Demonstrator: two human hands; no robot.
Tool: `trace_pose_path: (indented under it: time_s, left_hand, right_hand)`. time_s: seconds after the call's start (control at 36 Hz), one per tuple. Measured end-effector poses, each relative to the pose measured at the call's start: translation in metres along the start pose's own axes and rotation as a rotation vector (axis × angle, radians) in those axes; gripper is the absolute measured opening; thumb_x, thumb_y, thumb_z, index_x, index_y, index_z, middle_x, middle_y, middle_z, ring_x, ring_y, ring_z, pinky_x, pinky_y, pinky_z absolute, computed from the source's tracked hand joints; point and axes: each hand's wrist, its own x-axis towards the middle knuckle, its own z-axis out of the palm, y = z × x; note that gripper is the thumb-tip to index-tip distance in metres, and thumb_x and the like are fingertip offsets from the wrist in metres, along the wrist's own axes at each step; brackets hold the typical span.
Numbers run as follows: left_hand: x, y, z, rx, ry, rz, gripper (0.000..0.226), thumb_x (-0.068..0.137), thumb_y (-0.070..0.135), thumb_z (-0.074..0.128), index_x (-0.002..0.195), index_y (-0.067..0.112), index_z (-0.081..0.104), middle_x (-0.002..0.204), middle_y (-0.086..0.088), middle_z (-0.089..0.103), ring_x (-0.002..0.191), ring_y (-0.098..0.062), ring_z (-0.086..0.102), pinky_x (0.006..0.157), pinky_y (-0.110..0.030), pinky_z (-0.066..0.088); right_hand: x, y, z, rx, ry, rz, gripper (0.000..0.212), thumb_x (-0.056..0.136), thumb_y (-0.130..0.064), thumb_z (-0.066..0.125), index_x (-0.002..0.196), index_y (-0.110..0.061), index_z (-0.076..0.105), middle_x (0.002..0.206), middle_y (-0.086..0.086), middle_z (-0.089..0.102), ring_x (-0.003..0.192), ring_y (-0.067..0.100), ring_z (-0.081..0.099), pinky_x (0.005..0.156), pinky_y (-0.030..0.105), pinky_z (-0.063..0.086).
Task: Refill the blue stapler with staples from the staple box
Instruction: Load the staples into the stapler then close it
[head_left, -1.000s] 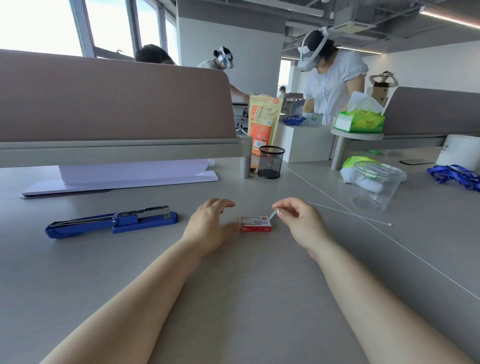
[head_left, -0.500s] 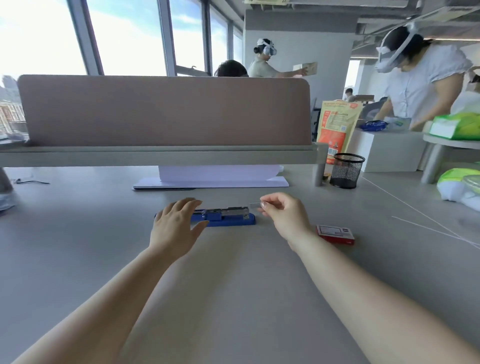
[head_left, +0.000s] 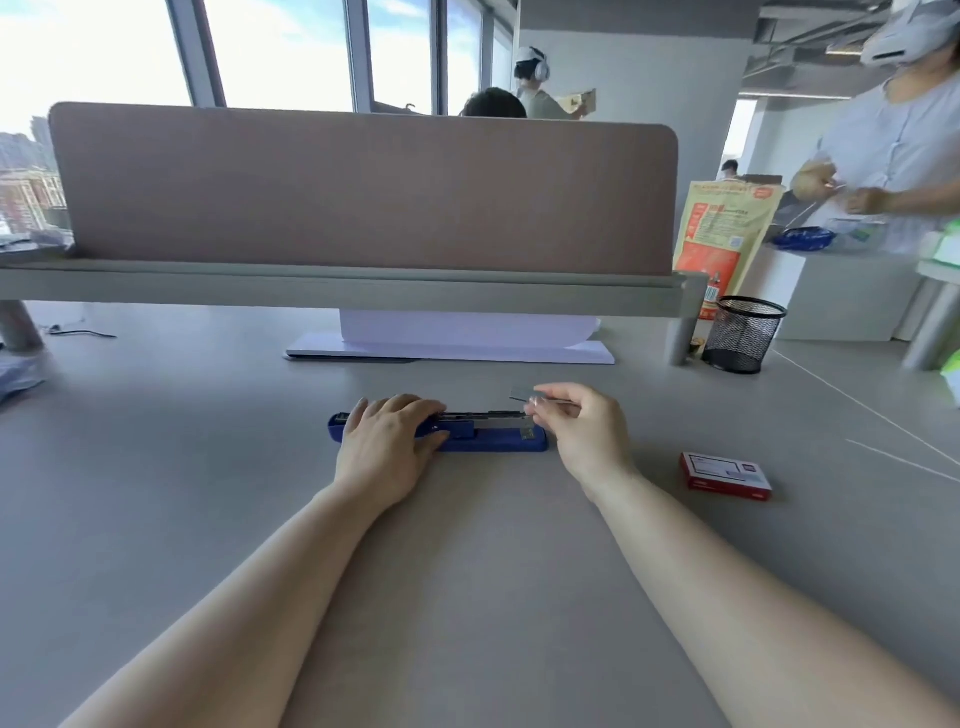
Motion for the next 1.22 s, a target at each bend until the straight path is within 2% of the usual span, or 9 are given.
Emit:
trace_pose_path:
  time_s: [0.08,0.14,0.22,0.47,0.56,0.86,0.97,1.08,1.22]
  left_hand:
    - [-0.002,0.001,-0.002,-0.038,0.039,0.016,0.025,0.088,0.036,0.055,0.112,0.03,0.06,0.12,0.005,0.062,0.113,-0.023,0.051,0.106,-0.034,0.025]
    - [-0.003,0.002,-0.003,-0.06,0.057,0.022,0.023,0.086,0.034,0.059,0.108,0.029,0.062,0.116,0.005,0.064,0.107,-0.023,0.052,0.103,-0.035,0.03]
    - [-0.004,0.002,-0.004,-0.086,0.068,0.026,0.022,0.084,0.033,0.061,0.106,0.028,0.062,0.113,0.005,0.064,0.104,-0.023,0.052,0.101,-0.035,0.032]
    - [-0.005,0.002,-0.006,-0.099,0.073,0.044,0.02,0.085,0.033,0.061,0.105,0.03,0.061,0.111,0.006,0.063,0.103,-0.021,0.05,0.098,-0.034,0.033]
    - [-0.005,0.002,-0.006,-0.102,0.078,0.048,0.02,0.085,0.032,0.061,0.105,0.03,0.061,0.11,0.006,0.064,0.102,-0.021,0.05,0.097,-0.034,0.034]
    - [-0.005,0.001,-0.007,-0.1,0.077,0.059,0.02,0.085,0.033,0.061,0.105,0.03,0.061,0.111,0.007,0.063,0.102,-0.02,0.05,0.096,-0.034,0.034]
    - [-0.005,0.0,-0.006,-0.102,0.078,0.055,0.02,0.085,0.032,0.061,0.105,0.03,0.061,0.111,0.006,0.064,0.102,-0.02,0.05,0.095,-0.032,0.033]
    - [-0.004,0.0,-0.005,-0.103,0.081,0.059,0.02,0.085,0.032,0.061,0.105,0.03,0.061,0.11,0.006,0.064,0.102,-0.02,0.051,0.097,-0.033,0.033]
    - [-0.002,-0.003,-0.003,-0.063,0.039,0.042,0.021,0.088,0.036,0.056,0.108,0.032,0.06,0.115,0.008,0.063,0.111,-0.021,0.052,0.112,-0.043,0.023]
  right_hand:
    - [-0.002,-0.002,0.0,-0.051,0.001,-0.054,0.009,0.087,-0.011,0.06,0.086,-0.017,0.067,0.075,-0.001,0.07,0.078,0.02,0.068,0.083,0.033,0.054]
    - [-0.002,-0.001,0.0,-0.126,0.015,-0.122,0.021,0.087,-0.013,0.06,0.073,-0.029,0.064,0.08,0.005,0.072,0.083,0.026,0.068,0.084,0.038,0.054]
    - [-0.003,0.001,0.0,-0.222,0.009,-0.184,0.008,0.085,-0.018,0.063,0.084,-0.018,0.071,0.092,0.006,0.07,0.088,0.023,0.065,0.083,0.034,0.051]
    - [-0.002,0.004,0.001,-0.321,-0.123,-0.256,0.014,0.085,-0.017,0.065,0.095,-0.01,0.072,0.088,-0.01,0.06,0.087,0.012,0.058,0.073,0.008,0.041]
    - [-0.002,0.005,0.002,-0.348,-0.13,-0.262,0.015,0.084,-0.017,0.065,0.095,-0.01,0.072,0.091,-0.005,0.062,0.088,0.014,0.058,0.072,0.01,0.04]
    - [-0.001,0.008,0.002,-0.451,-0.111,-0.269,0.013,0.084,-0.022,0.065,0.093,-0.016,0.072,0.092,-0.004,0.064,0.092,0.018,0.06,0.081,0.036,0.05]
    - [-0.003,0.007,0.001,-0.559,-0.101,-0.312,0.013,0.086,-0.025,0.061,0.086,-0.017,0.072,0.093,-0.002,0.066,0.095,0.021,0.057,0.081,0.038,0.05]
    - [-0.005,0.005,0.0,-0.703,-0.072,-0.365,0.02,0.088,-0.028,0.058,0.095,-0.016,0.073,0.103,-0.001,0.068,0.101,0.024,0.053,0.084,0.038,0.047]
    - [-0.005,0.007,0.0,-0.78,-0.104,-0.349,0.025,0.091,-0.03,0.054,0.108,-0.019,0.069,0.111,-0.001,0.066,0.107,0.026,0.052,0.088,0.038,0.047]
